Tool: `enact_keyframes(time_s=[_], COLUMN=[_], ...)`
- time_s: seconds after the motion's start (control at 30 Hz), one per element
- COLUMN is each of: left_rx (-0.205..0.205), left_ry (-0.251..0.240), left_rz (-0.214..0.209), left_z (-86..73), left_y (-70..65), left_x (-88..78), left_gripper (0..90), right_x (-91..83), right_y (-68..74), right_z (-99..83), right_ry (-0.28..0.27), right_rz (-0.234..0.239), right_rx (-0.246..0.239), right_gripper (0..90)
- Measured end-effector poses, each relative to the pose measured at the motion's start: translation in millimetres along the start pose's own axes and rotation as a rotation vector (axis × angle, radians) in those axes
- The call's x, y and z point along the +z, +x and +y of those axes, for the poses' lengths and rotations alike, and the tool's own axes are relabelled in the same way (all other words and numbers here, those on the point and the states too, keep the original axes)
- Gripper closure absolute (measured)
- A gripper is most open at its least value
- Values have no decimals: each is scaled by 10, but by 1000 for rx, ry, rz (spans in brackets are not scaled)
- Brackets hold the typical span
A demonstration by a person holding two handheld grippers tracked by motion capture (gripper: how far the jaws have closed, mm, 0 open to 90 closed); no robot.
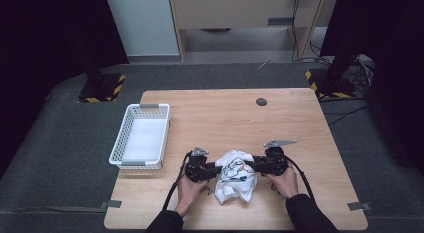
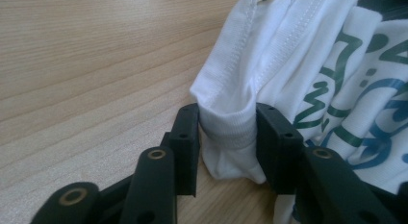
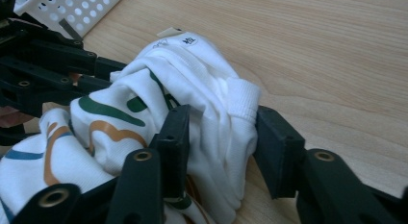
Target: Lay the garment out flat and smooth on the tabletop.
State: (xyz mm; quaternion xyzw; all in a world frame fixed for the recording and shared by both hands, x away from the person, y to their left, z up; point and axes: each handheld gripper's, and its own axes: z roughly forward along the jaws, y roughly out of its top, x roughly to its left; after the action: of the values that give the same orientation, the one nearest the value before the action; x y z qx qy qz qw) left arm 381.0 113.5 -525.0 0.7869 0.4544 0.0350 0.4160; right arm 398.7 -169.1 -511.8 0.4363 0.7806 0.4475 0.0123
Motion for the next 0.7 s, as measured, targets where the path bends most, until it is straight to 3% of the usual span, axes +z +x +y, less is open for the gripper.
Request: enact_keyframes(time_s=[0.2,0.3,0.5,0.7], left_rx=[7,8,19,71], left_ry=[8,6,1,-47], left_rz=[1,2,2,15], left_z=[-4,-5,17,101], left_y=[-19,-25,-47,-131], left_x=[1,-5,-45,-185], left_gripper=[756,780,802,802], right_x=[-3,-11,-35,-116], right_y=[-3,-2,19,61], right_z=[-2,-7,1,47], right_ry=[7,3,-3,-3], right_rz=[12,16,-9,-34], right_rx=[11,23,0,-27], right_gripper=[675,724,773,803])
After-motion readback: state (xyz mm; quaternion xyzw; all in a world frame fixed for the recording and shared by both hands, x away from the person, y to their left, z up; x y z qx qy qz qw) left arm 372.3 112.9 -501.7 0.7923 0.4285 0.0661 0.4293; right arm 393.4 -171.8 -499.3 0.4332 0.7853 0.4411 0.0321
